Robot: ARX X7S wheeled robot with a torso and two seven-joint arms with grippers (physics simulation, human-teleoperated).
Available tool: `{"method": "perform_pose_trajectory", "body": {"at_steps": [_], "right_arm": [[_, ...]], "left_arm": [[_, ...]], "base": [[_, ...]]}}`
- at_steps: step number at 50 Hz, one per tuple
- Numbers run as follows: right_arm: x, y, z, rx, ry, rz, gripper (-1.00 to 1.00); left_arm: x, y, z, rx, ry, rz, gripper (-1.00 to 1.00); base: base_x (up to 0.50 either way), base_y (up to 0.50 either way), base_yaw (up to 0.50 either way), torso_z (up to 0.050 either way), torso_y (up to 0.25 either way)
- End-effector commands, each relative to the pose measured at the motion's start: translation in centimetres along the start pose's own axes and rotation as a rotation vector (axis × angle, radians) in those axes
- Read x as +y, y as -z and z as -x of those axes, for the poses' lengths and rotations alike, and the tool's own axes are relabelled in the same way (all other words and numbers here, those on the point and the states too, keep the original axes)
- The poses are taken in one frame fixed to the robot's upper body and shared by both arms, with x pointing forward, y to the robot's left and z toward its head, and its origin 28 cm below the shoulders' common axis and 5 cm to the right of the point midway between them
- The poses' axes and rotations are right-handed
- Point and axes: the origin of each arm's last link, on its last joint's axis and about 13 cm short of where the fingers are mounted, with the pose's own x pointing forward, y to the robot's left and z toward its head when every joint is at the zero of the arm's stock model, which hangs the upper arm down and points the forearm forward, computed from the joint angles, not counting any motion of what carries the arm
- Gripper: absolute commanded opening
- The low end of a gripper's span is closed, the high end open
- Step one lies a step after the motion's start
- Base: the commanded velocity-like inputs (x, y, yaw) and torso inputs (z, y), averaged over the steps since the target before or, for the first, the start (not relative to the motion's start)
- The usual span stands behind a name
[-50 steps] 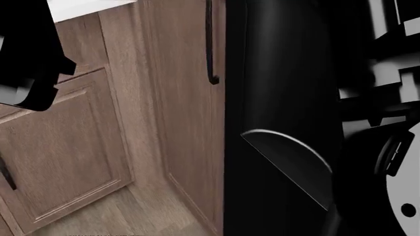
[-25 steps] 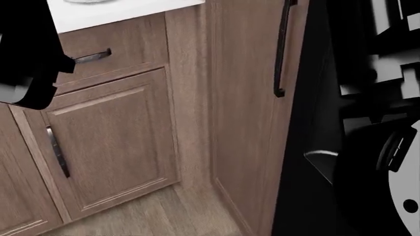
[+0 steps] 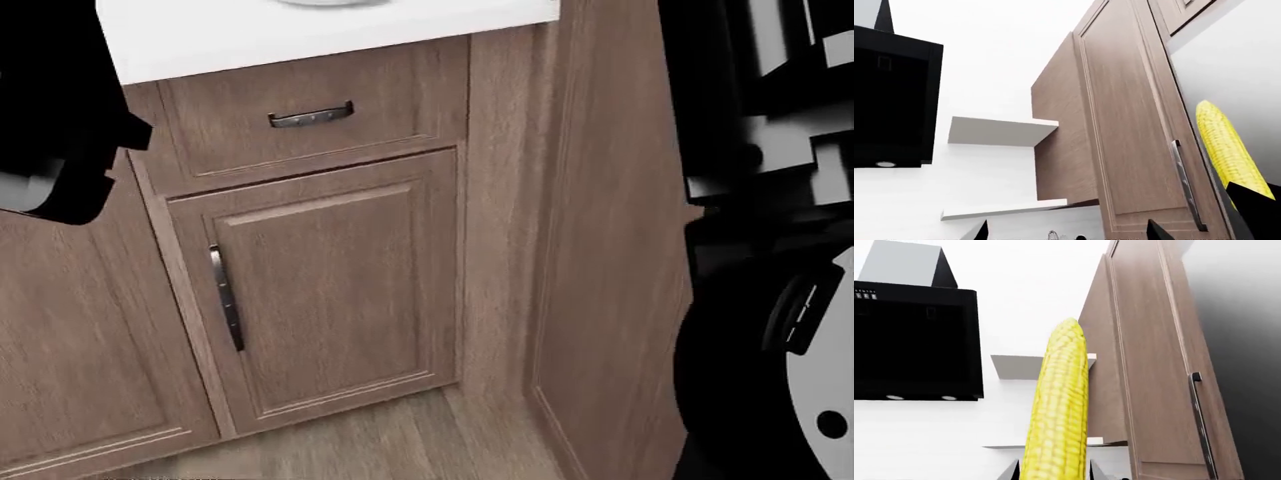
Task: Pick the corn from the oven and place it on the plate on the counter.
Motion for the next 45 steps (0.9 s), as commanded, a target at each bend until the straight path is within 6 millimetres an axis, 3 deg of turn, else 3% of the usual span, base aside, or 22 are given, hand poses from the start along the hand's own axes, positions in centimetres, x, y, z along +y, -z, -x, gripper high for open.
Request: {"method": "perform_pose_trajectory", "body": {"at_steps": [1, 45], "right_arm": [[0.09, -0.05, -0.07, -0.008, -0.005, 0.006, -1.0], [0.23, -0.03, -0.06, -0.006, -0.016, 0.002, -1.0]], "left_arm": [[0.01, -0.01, -0.12, -0.001, 0.003, -0.001, 1.0], [0.0, -0.04, -0.07, -0.003, 0.004, 0.002, 1.0]], "base": [[0.04, 0.12, 0.5, 0.0, 0.0], [0.03, 0.14, 0.5, 0.0, 0.001]]}}
